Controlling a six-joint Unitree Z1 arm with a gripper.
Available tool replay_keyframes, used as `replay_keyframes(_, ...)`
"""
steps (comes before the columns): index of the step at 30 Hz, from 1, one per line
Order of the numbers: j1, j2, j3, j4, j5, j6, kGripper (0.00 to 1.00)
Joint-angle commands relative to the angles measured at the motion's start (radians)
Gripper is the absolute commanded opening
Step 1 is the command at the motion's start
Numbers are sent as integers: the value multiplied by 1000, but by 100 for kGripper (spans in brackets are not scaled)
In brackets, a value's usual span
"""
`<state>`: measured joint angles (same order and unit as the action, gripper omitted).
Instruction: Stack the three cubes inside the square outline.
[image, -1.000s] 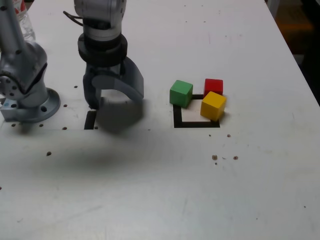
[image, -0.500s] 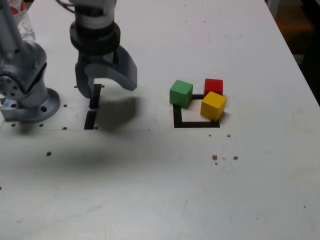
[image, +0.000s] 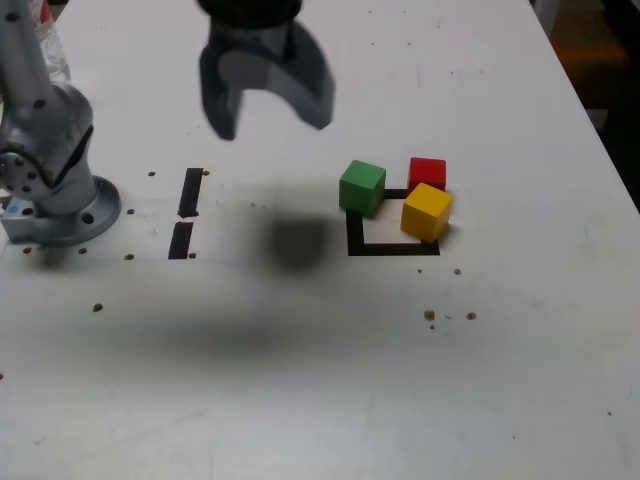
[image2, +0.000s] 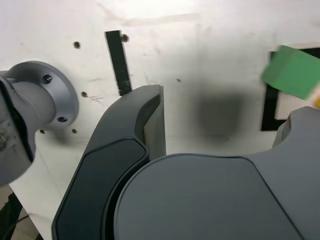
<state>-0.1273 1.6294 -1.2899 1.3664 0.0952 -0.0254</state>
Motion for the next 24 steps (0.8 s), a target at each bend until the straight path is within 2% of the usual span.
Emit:
replay_keyframes(1, 7, 28, -72, 43, -1, 27, 87)
replay_keyframes(4, 18, 107, -237, 118, -6, 83, 87)
replay_keyframes(6, 23, 167, -310, 134, -15, 111, 87)
replay_keyframes(14, 58, 335, -478, 132, -25, 199, 87)
replay_keyframes(24, 95, 455, -597, 131, -50, 247, 87)
